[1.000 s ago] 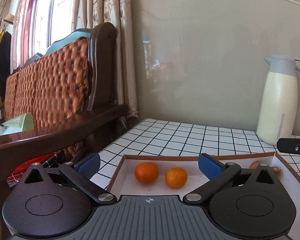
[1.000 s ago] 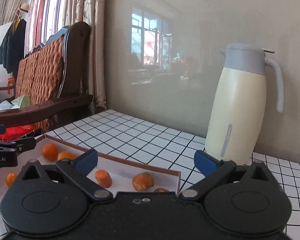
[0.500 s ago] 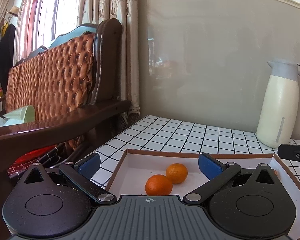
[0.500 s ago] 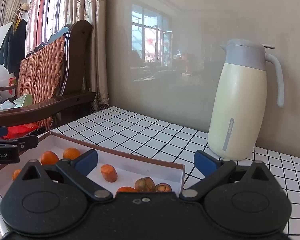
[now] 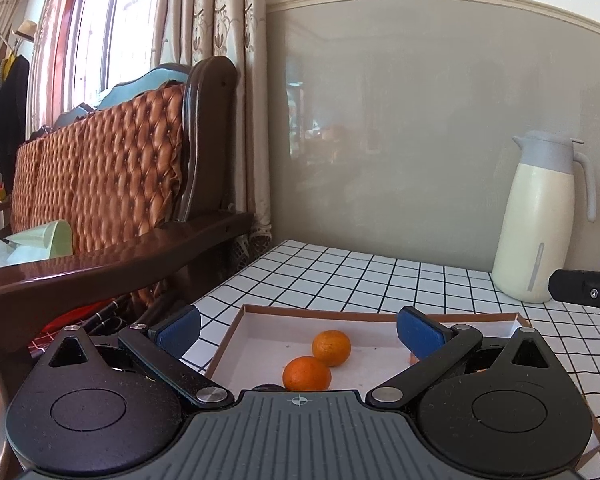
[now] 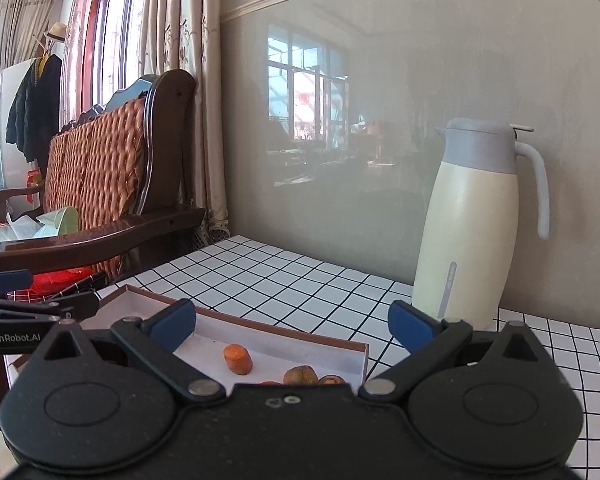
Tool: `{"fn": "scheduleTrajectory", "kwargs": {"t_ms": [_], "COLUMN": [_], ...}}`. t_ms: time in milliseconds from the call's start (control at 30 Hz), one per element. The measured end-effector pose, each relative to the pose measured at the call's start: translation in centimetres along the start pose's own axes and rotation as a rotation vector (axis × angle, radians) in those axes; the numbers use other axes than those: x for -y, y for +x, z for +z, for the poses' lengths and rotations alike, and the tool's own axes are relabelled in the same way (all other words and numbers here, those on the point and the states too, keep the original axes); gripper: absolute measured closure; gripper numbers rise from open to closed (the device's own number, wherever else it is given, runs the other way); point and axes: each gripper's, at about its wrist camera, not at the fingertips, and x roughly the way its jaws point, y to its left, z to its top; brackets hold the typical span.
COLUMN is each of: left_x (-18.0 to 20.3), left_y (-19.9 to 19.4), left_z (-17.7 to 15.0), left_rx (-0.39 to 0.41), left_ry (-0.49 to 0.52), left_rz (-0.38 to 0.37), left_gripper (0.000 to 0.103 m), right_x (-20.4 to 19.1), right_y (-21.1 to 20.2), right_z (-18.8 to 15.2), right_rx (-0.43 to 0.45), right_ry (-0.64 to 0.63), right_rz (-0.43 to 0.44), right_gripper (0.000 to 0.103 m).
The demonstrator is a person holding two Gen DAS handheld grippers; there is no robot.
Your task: Organize fruits
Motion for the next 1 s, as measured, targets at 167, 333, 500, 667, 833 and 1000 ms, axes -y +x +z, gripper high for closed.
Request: {"fn": "scheduleTrajectory", "kwargs": {"t_ms": [167,333,500,667,833,1000], "left_x": [0.1,-0.4,-1.3,-1.6,-1.3,-0.4], "left_y": [-5.5,-12.2,-18.4,-23.0,-25.9,-25.8], "left_z": [0.4,0.1,-1.0,-3.1,-5.7,-8.2], "left_rx": [0.018,0.029,0.024,0.036,0.088,0.089], "left_ry": [-0.025,-0.037,-0.057,-0.028,-0.021,-0.019], "left_rz": [-0.022,-0.072,-0.1,-0.1,-0.157,-0.138], "left_gripper": [0.0,0.0,0.0,0.0,0.0,0.0], "right_x": [-0.7,-1.8,-3.0,-3.2,-2.1,-0.4], "right_y": [-5.0,-11.8,-18.7,-23.4,-25.6,-26.3], "right_z": [0.4,0.5,0.0,-1.6,-4.1,-6.9], "right_rx": [0.027,0.062,0.089,0.1,0.094,0.096], "right_ry": [-0.014,-0.034,-0.052,-0.061,-0.052,-0.026], "right_rz": [-0.007,-0.021,-0.043,-0.075,-0.132,-0.155], "right_gripper": [0.006,0.006,0.006,0.006,0.006,0.006]}}
